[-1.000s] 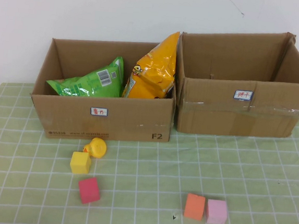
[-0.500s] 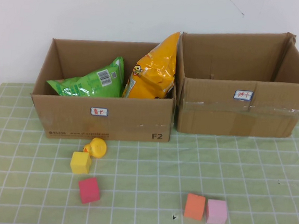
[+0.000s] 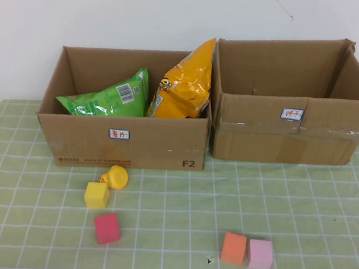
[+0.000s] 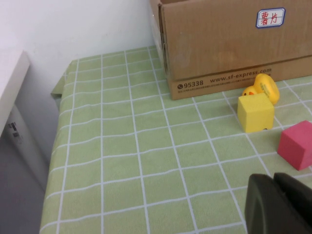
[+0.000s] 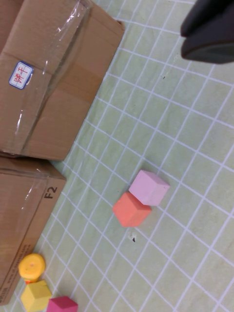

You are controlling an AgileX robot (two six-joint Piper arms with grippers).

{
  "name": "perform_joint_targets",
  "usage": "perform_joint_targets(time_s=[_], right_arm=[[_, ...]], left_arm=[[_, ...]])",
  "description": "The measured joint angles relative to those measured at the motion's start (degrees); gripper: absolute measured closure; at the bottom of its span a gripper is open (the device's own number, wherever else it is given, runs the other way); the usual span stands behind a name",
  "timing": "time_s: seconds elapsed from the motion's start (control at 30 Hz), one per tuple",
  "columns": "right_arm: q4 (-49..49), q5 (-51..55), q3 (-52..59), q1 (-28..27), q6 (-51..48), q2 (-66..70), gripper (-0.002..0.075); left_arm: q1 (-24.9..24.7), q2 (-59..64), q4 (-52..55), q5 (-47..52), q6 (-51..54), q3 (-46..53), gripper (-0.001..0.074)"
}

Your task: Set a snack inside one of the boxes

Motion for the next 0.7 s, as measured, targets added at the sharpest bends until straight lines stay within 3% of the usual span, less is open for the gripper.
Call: perform_joint_targets(time_s=[0.7], right_arm=[[0.0, 0.0, 0.0, 0.0, 0.0, 0.0, 0.0727]], left_arm=[[0.0, 0.0, 0.1, 0.0, -0.5, 0.0, 0.0736]])
